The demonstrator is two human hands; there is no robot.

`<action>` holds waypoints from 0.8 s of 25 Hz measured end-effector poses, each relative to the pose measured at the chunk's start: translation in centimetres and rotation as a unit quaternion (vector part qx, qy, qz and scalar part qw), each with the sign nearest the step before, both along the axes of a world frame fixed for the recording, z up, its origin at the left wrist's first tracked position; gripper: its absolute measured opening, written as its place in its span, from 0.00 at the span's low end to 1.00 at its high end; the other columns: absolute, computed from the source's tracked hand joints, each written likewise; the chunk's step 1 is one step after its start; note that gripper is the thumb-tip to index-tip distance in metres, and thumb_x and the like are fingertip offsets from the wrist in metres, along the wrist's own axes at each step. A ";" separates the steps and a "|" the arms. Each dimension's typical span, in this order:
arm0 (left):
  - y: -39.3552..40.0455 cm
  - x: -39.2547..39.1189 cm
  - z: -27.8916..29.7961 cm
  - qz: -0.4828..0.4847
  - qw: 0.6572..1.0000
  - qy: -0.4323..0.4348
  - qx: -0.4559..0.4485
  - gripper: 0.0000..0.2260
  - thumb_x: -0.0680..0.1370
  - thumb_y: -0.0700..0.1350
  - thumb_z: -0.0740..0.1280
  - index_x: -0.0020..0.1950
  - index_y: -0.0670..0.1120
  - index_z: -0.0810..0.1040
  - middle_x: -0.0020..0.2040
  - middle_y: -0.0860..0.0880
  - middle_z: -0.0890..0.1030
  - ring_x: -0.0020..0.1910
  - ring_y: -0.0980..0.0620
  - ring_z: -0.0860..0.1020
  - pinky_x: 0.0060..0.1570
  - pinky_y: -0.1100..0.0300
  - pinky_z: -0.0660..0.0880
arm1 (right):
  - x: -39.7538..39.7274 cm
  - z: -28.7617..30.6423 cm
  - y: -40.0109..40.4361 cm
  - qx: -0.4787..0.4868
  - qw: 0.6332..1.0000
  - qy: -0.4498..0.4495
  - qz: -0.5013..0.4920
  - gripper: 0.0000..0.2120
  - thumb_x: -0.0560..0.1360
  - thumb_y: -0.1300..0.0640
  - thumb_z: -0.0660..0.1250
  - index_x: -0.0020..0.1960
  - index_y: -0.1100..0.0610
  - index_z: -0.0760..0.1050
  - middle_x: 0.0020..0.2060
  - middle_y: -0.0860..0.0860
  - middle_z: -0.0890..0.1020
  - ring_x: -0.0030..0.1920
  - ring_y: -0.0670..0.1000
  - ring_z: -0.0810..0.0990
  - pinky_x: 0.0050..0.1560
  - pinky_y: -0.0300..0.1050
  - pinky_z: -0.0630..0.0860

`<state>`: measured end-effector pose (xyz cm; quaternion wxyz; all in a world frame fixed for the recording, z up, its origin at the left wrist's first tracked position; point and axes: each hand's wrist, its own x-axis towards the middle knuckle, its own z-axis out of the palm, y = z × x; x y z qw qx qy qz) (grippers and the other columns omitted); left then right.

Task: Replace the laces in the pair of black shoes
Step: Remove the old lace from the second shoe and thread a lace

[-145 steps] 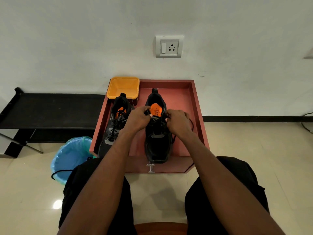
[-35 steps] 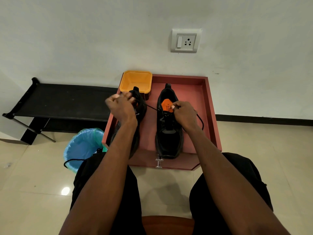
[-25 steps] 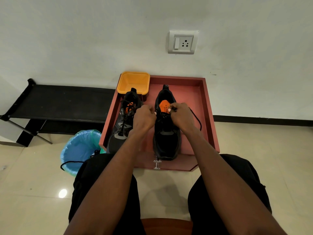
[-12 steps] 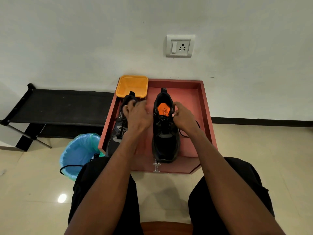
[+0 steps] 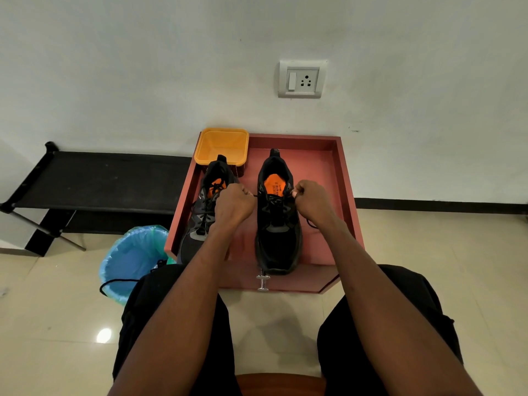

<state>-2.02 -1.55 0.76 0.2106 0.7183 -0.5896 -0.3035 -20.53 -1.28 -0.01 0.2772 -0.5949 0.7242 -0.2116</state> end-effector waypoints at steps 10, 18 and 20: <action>1.4 -0.1 2.4 0.032 0.988 0.137 -0.068 0.11 0.78 0.40 0.66 0.60 0.43 0.77 0.53 0.47 0.80 0.56 0.46 0.78 0.54 0.55 0.74 | -2.6 6.1 2.1 0.113 0.921 -0.373 0.009 0.09 0.80 0.67 0.62 0.58 0.64 0.77 0.45 0.59 0.83 0.41 0.53 0.83 0.46 0.45 0.81; 4.4 0.6 5.4 -0.147 0.802 0.552 0.175 0.16 0.82 0.41 0.61 0.68 0.36 0.72 0.54 0.38 0.83 0.54 0.43 0.82 0.60 0.54 0.76 | -0.8 7.9 4.4 -0.067 0.921 -0.380 0.047 0.06 0.77 0.64 0.70 0.53 0.62 0.81 0.41 0.54 0.87 0.38 0.48 0.84 0.40 0.36 0.76; 4.3 1.3 5.5 -0.133 0.808 0.551 0.164 0.16 0.81 0.38 0.63 0.67 0.35 0.72 0.46 0.42 0.82 0.44 0.48 0.82 0.55 0.52 0.78 | -1.0 7.7 4.3 -0.117 0.934 -0.337 -0.027 0.03 0.76 0.63 0.71 0.49 0.61 0.82 0.38 0.50 0.84 0.35 0.43 0.80 0.36 0.33 0.73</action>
